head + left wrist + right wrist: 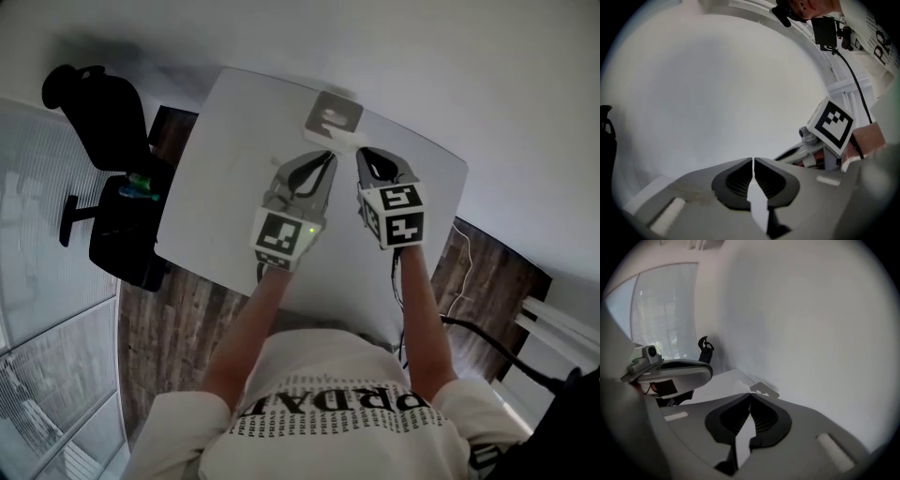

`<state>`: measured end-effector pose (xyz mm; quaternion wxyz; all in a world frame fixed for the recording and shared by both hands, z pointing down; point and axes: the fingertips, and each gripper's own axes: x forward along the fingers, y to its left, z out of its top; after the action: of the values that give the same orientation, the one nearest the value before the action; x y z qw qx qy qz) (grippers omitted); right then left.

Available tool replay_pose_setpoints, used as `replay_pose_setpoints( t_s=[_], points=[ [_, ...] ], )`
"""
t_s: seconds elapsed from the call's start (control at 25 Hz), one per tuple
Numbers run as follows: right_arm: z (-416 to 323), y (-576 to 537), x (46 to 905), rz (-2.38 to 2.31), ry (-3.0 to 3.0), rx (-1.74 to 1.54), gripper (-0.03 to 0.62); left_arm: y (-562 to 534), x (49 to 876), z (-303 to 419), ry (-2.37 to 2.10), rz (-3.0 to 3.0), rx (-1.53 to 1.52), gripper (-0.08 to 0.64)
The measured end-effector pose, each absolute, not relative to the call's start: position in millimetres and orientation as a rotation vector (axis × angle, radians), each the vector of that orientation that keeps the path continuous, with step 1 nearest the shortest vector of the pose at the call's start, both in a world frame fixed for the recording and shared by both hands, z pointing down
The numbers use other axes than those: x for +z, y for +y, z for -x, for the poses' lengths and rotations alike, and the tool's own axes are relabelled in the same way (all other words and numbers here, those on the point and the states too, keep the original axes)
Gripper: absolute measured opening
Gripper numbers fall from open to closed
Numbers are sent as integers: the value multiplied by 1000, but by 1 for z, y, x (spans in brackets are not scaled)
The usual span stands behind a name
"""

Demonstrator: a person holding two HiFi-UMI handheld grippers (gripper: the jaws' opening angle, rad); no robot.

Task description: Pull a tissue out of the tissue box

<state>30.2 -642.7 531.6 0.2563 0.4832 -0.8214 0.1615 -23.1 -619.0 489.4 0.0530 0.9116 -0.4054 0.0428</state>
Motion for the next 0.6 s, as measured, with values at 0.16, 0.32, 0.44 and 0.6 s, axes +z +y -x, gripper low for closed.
replay_pose_setpoints(
  t_s=[0.16,0.32,0.44,0.6],
  points=[
    [-31,-617,509,-1334,-2247,427,11,-599,472,22,-1234,-2784,129,5],
    [-27,-595,490,-1343,-2271,430,11,-581,460,23,-1230,-2778,151,5],
    [-26,-581,477,-1344,-2287,423,11,-570,453,24,-1239,-2771,162,5],
    [-24,-567,457,-1345,-2307,382,11,-559,437,25,-1260,-2786,164,5]
  ],
)
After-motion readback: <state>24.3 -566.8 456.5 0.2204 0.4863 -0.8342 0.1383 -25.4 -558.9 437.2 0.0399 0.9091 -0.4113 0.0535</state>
